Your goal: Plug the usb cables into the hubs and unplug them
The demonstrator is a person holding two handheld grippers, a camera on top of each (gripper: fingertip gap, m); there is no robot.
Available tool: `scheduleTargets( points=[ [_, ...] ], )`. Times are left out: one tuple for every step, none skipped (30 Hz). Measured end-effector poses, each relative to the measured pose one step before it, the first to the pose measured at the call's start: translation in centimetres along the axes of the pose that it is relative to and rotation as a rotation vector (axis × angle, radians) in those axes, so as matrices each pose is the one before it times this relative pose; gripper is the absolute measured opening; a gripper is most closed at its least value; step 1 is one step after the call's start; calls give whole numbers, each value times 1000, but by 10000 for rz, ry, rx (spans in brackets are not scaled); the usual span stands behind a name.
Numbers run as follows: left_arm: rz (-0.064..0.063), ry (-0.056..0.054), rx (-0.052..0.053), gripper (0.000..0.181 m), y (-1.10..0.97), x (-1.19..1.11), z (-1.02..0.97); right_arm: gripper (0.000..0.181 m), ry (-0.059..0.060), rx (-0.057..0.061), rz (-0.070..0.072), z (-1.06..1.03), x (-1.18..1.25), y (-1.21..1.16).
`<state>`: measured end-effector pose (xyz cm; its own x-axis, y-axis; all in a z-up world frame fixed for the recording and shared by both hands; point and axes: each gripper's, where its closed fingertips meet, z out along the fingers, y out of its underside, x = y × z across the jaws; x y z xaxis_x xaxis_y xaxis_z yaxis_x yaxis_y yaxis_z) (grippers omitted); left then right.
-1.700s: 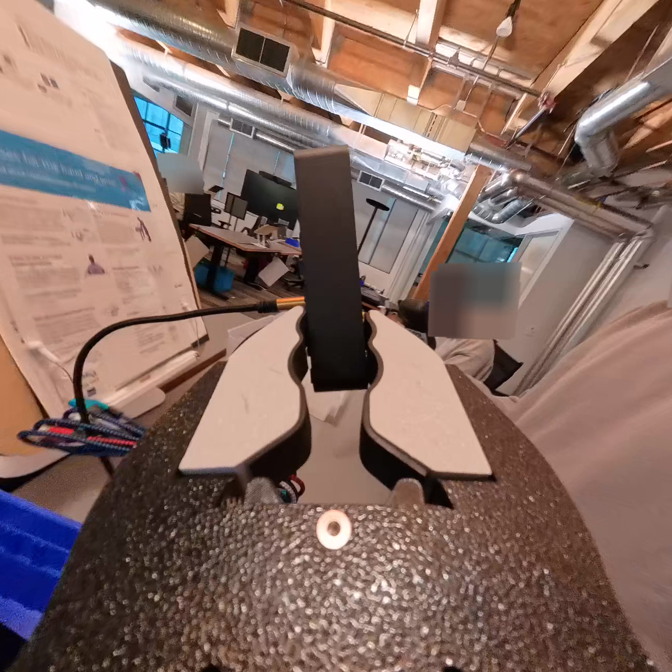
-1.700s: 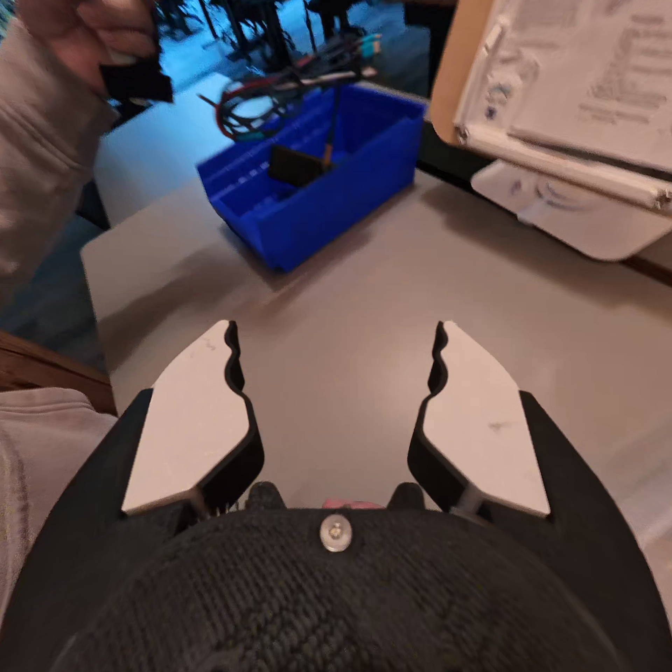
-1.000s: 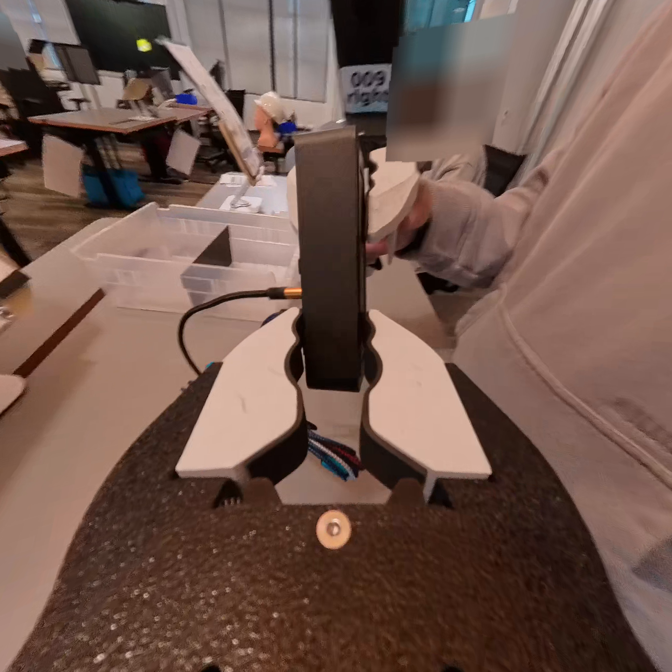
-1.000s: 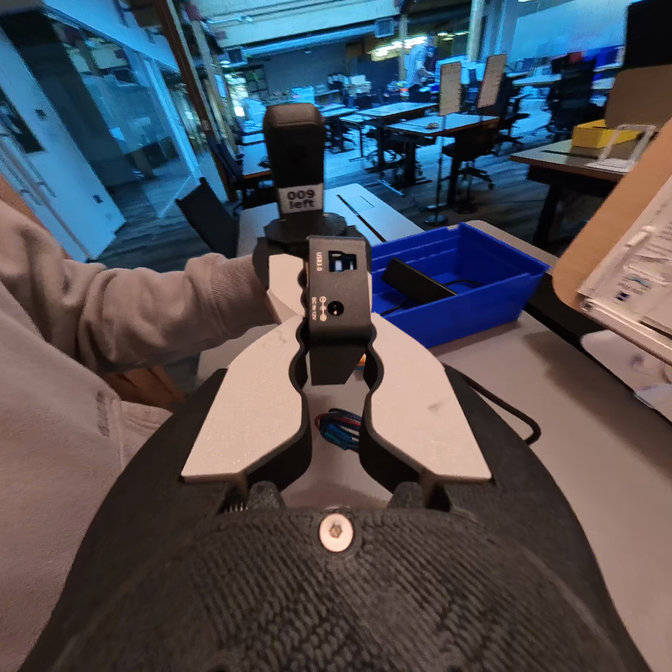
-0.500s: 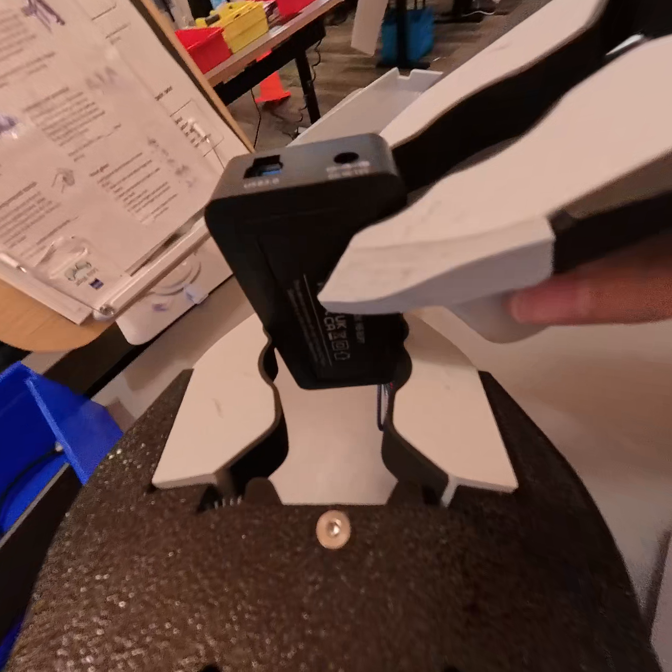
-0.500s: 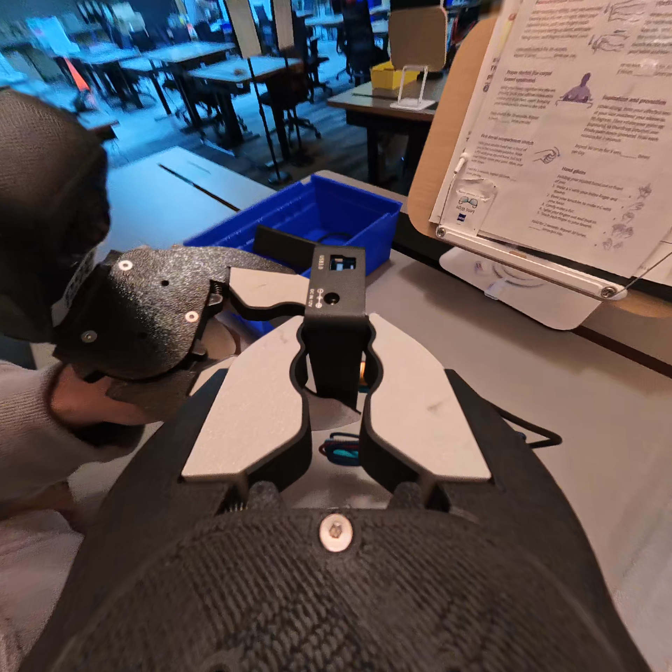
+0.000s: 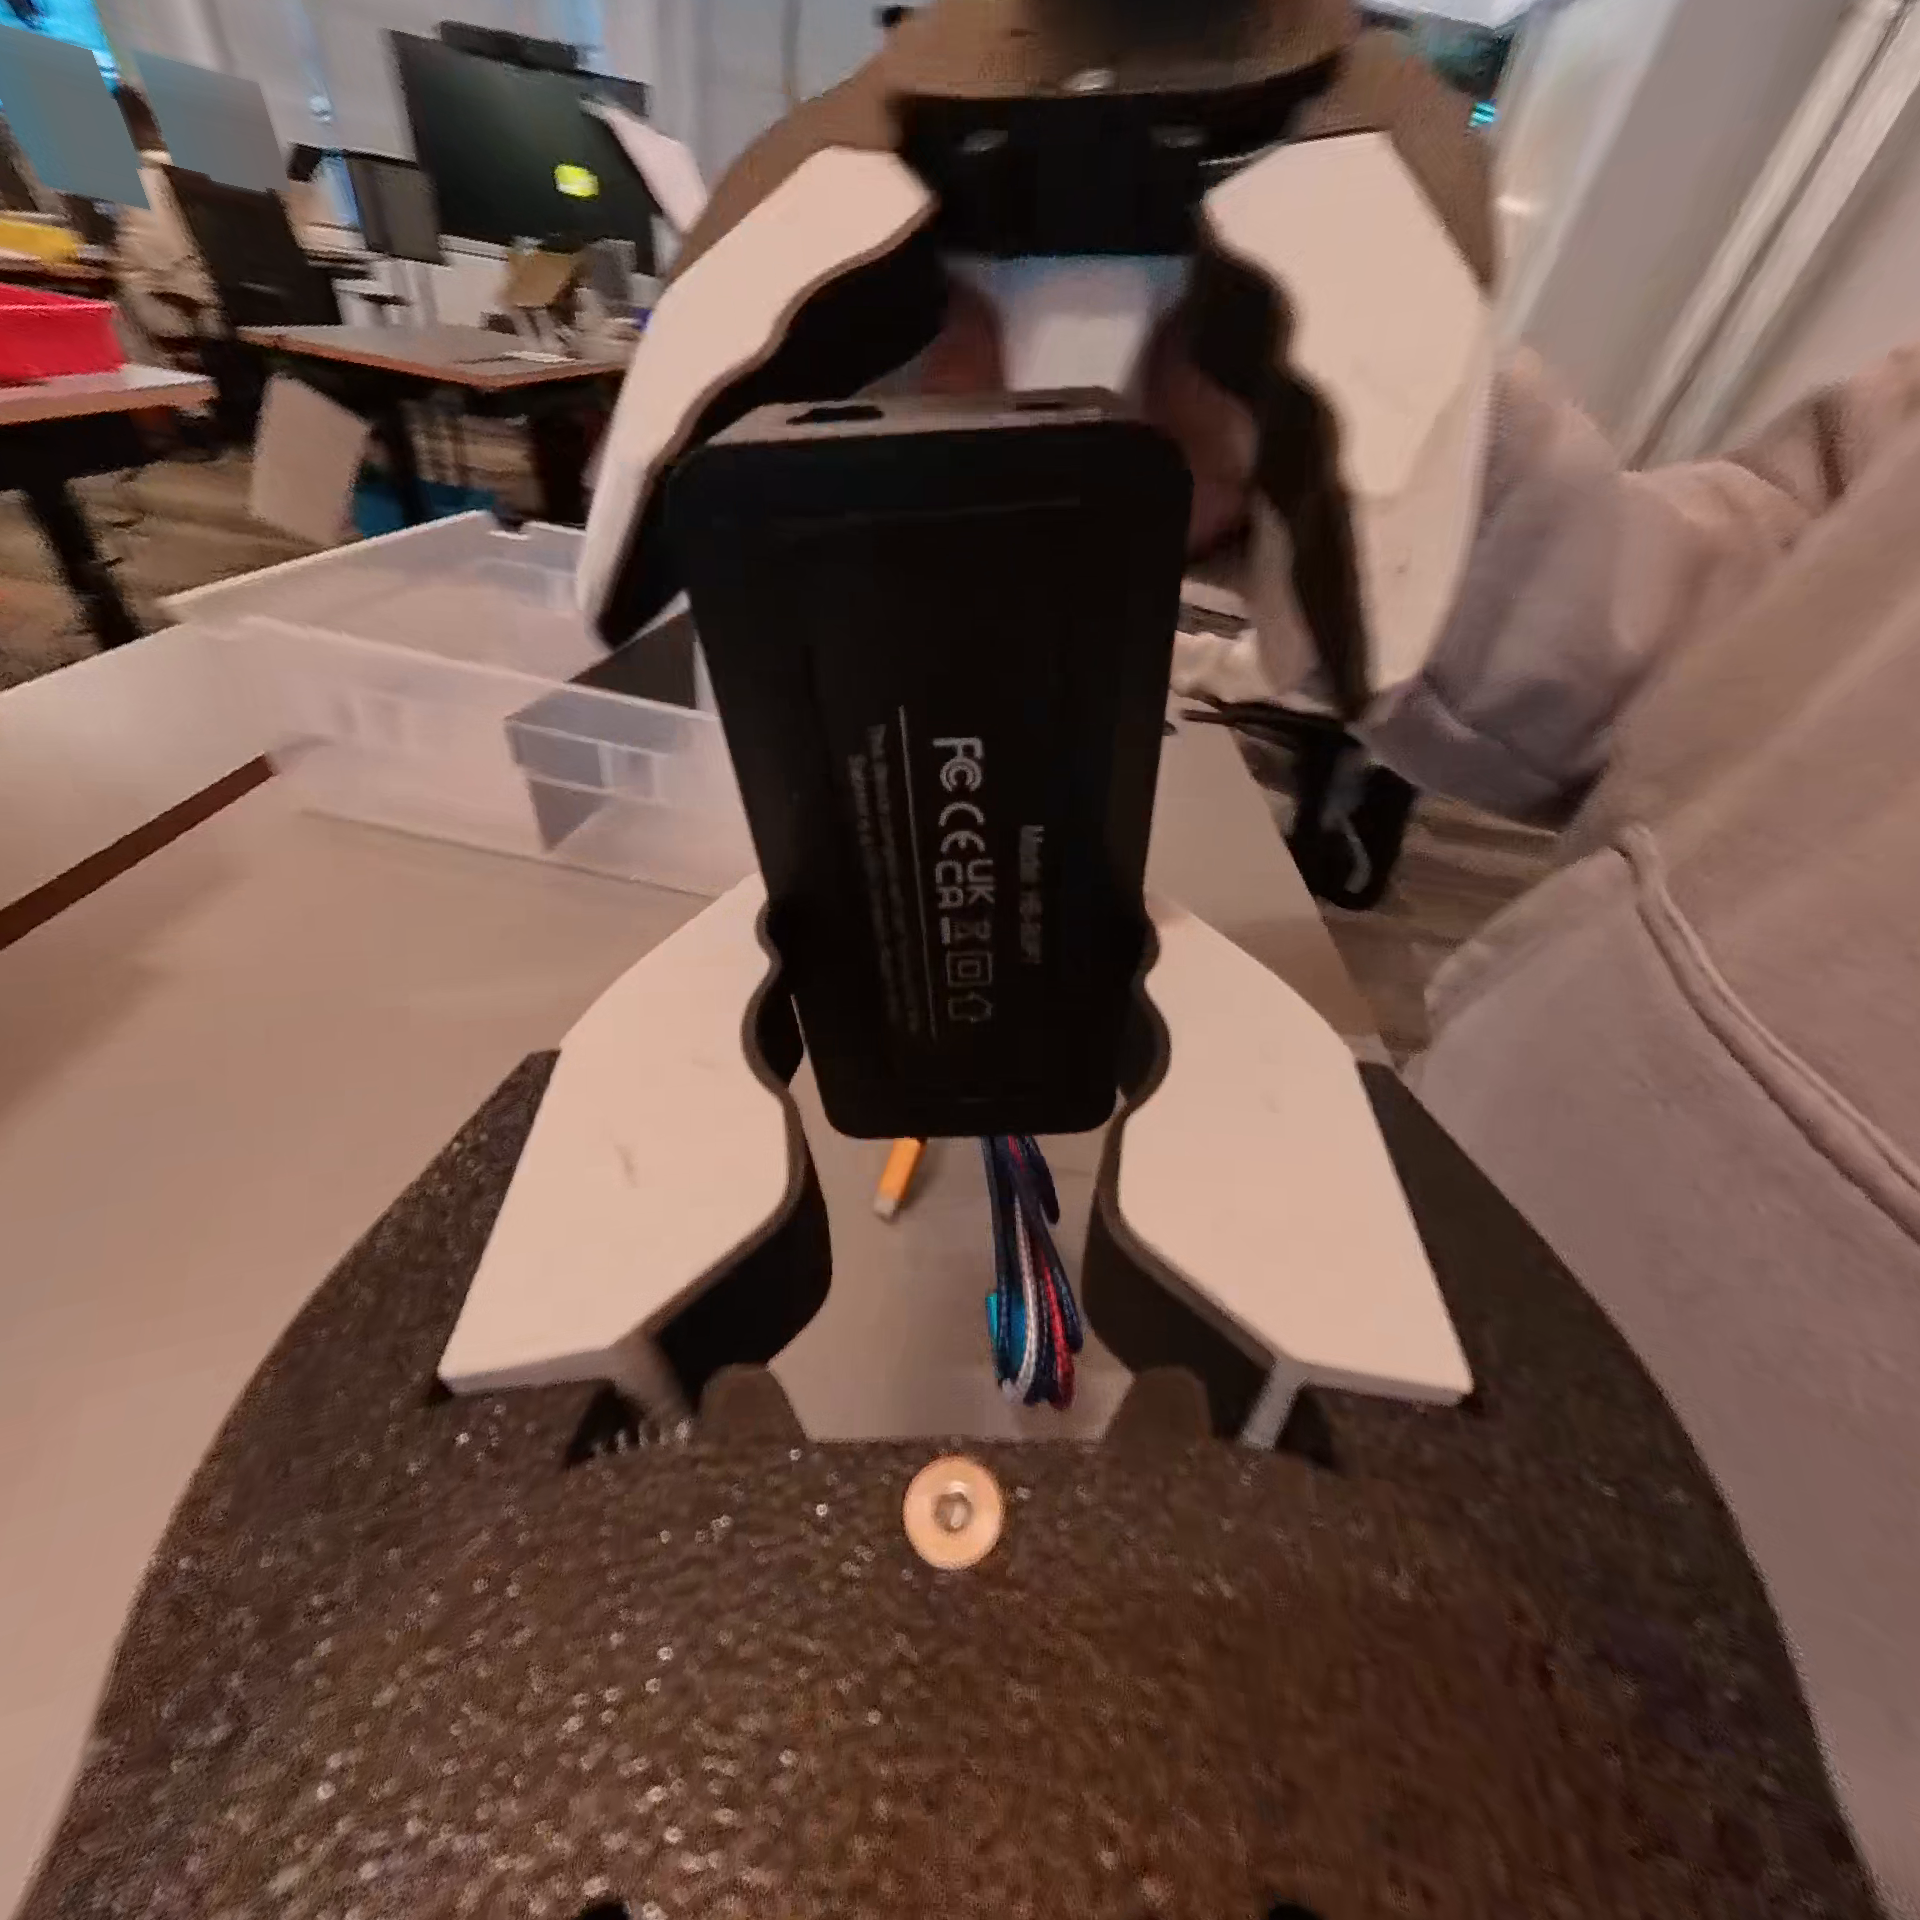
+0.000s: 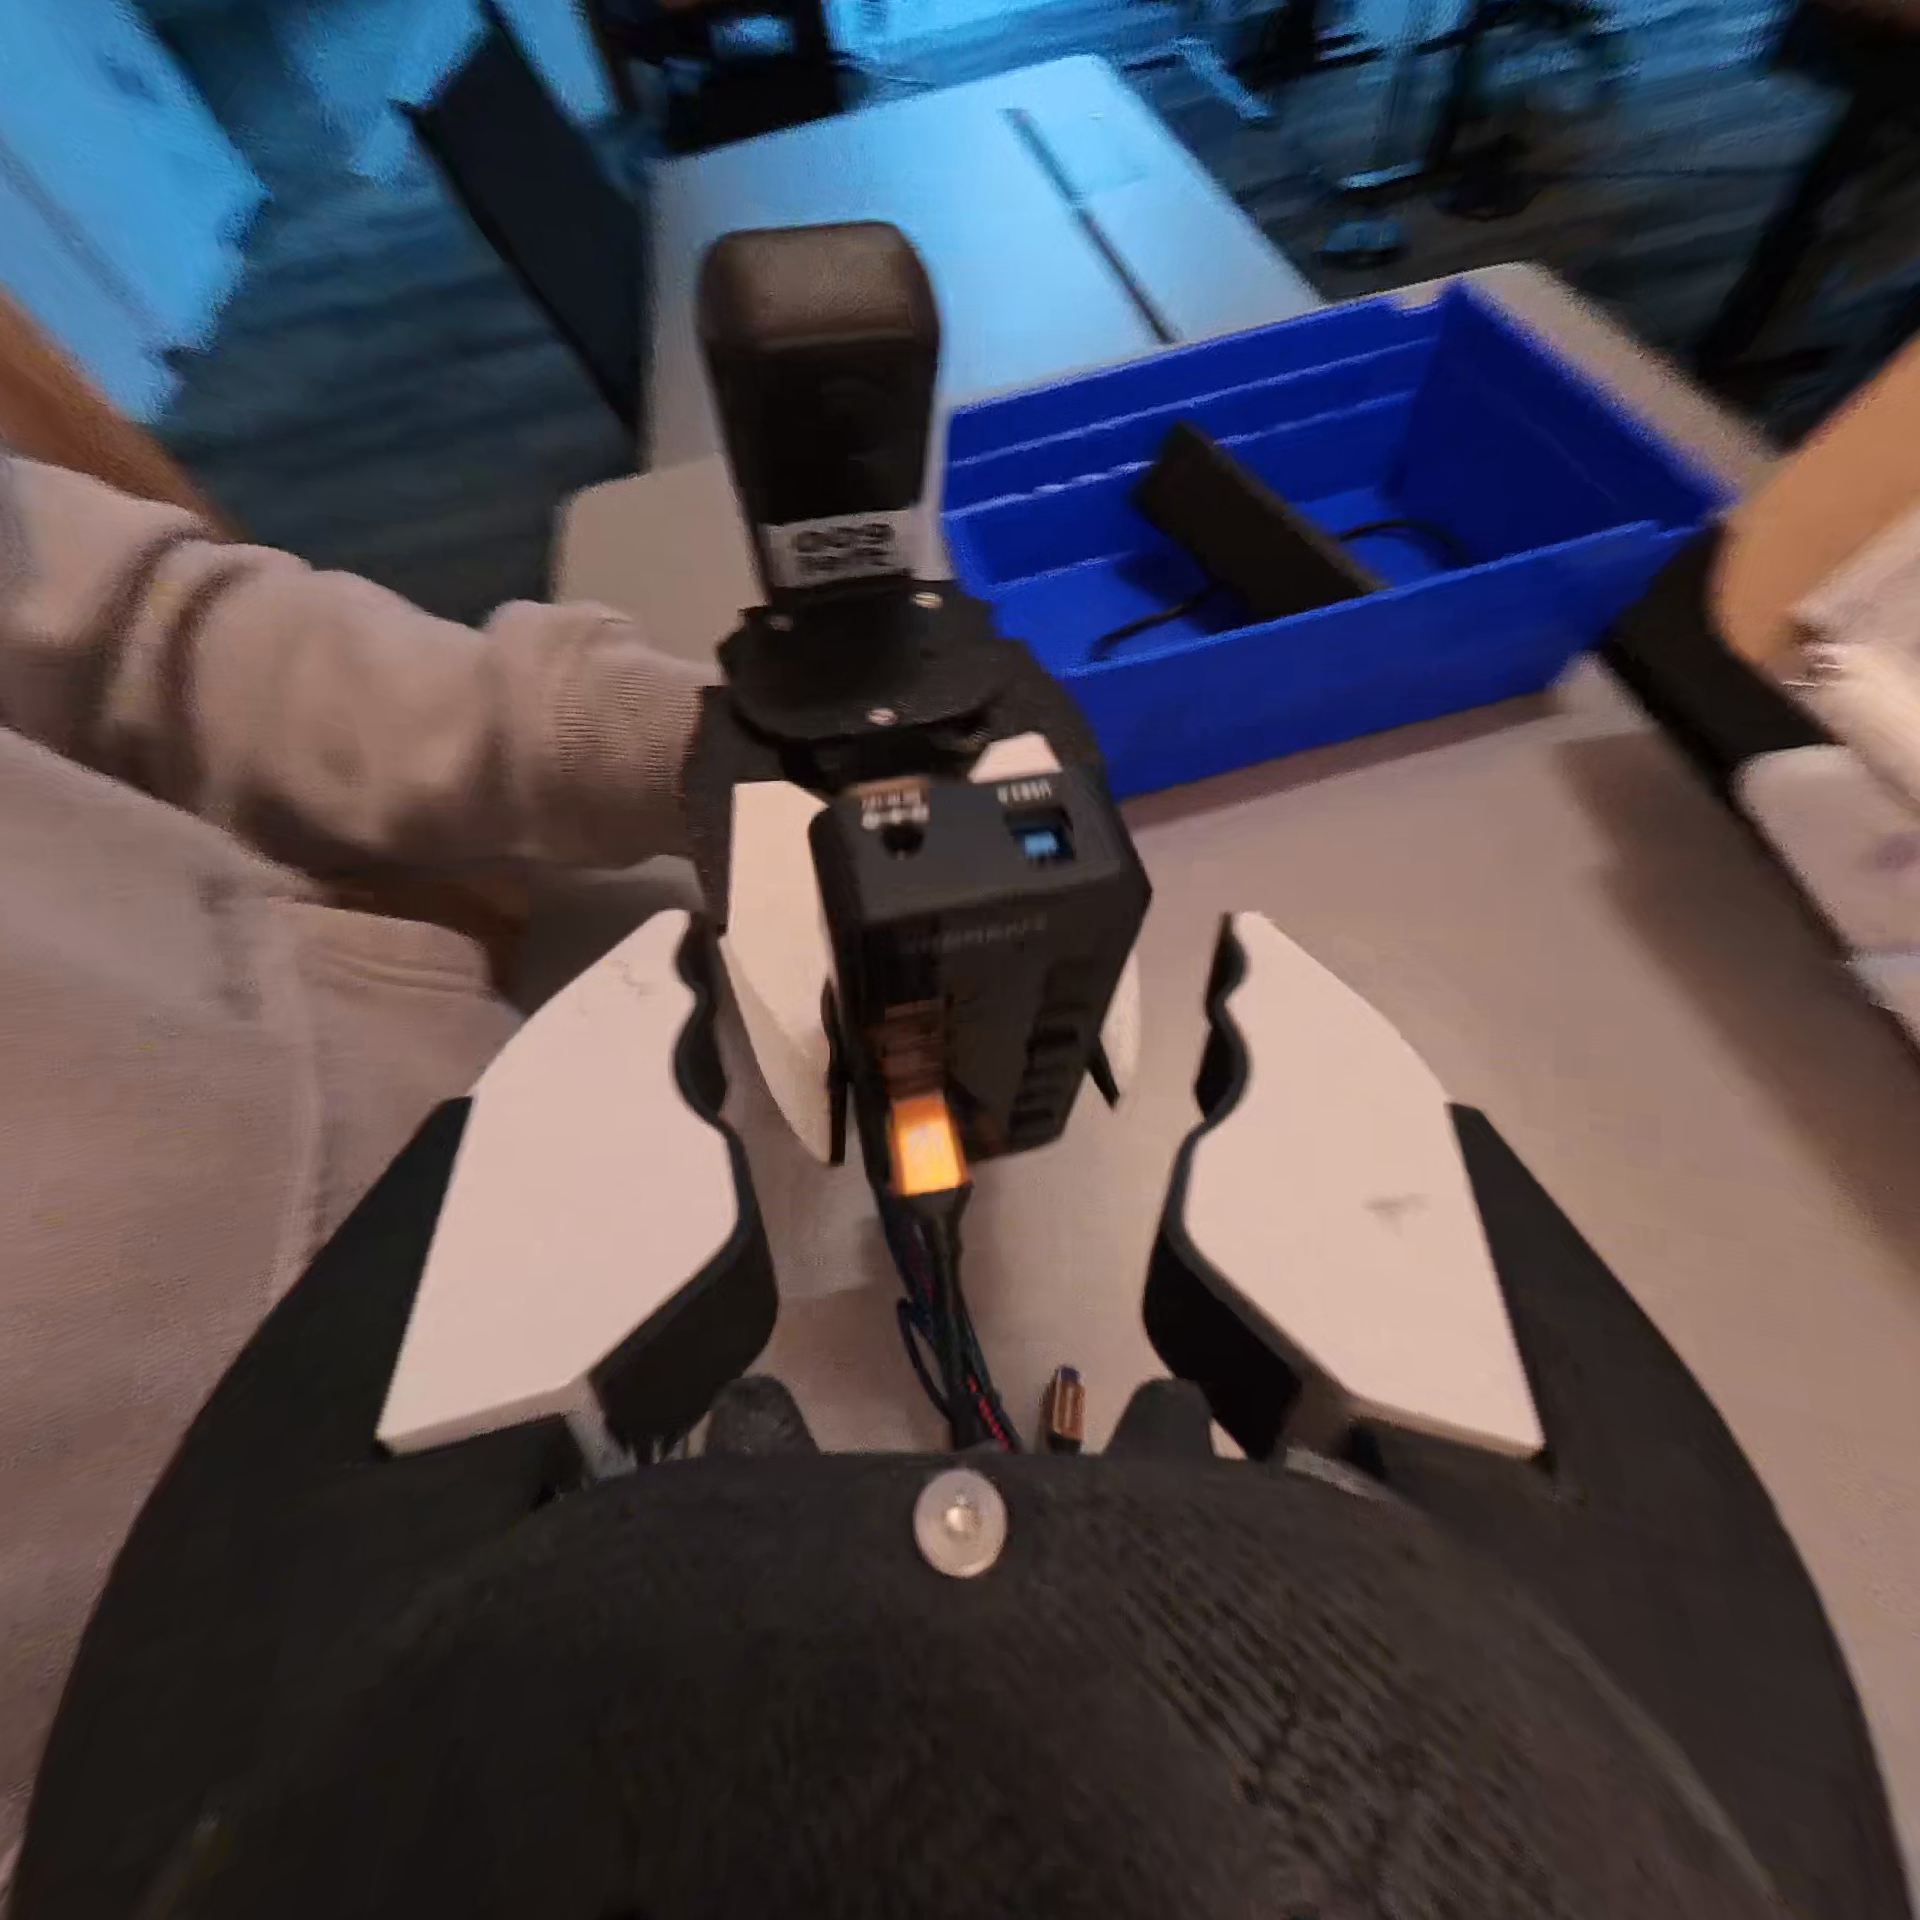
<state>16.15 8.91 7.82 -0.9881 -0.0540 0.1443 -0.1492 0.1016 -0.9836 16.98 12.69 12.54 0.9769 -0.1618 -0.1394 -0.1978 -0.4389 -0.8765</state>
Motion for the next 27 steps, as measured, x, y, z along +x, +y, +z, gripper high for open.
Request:
scheduleTargets(
  points=[
    [146,276,-185,58,75,411,199,76,-261,20,84,453,-129,175],
    [140,140,-257,58,183,192,154,74,-148,-132,-46,448,-30,390],
    [122,-2,-200,59,136,-27,39,64,-393,112,-314,272,-609,-62],
    [95,-49,-12,58,-114,-65,-112,64,242,295,-345,90,99,-285],
    [-48,67,4,58,-185,120,-140,63,49,237,79,-48,-39,-259],
    [-274,41,-9,58,-208,72,-104,62,-17,143,233,-125,66,-187],
    [-368,-127,61,58,-329,-172,-98,62,71,236,154,-146,229,-256],
    [-290,-146,114,58,-376,-200,-73,62,129,270,54,-118,256,-260],
    [-146,3,58,64,-273,14,-5,62,163,218,18,-82,223,-255],
    [-77,9,-46,69,-96,11,89,62,108,132,-59,5,99,-172],
    [-19,-145,-122,70,59,-190,190,62,96,15,-49,54,90,-46],
    [36,-178,-119,69,94,-225,235,62,94,-44,-8,107,90,47],
    [32,-168,-22,68,-58,-181,228,62,-44,-101,23,138,-64,152],
    [6,-191,82,68,-216,-171,171,61,-48,-40,36,157,-77,123],
    [1,-91,-61,69,15,-83,114,61,85,25,48,91,74,60],
    [-7,40,-218,69,257,43,105,62,27,-35,68,-14,20,122],
    [-29,5,-178,69,261,9,136,62,2,-211,-8,-58,33,353],
    [-15,-38,-51,69,139,31,157,62,0,-108,-63,-42,7,229],
    [-25,-31,-1,70,65,78,166,62,-31,3,18,-21,-27,66],
    [-14,-5,-39,71,103,87,128,61,-39,60,50,-18,-25,-9],
    [10,20,-82,69,158,47,52,61,-98,-21,48,-15,-89,81],
    [63,5,-37,68,112,-29,19,61,-42,-85,-55,-38,-48,161],
    [61,-49,-43,68,123,-118,27,61,59,-73,-105,-6,69,110],
    [63,-26,-105,68,248,-95,47,61,-5,-153,-39,44,10,213],
    [94,-40,-43,68,211,-136,42,61,14,-214,-74,60,61,273],
    [8,-10,15,68,151,-93,34,61,46,-151,-118,60,80,203],
    [-100,23,34,68,85,-15,52,61,-3,-109,22,63,61,154]
  ],
)
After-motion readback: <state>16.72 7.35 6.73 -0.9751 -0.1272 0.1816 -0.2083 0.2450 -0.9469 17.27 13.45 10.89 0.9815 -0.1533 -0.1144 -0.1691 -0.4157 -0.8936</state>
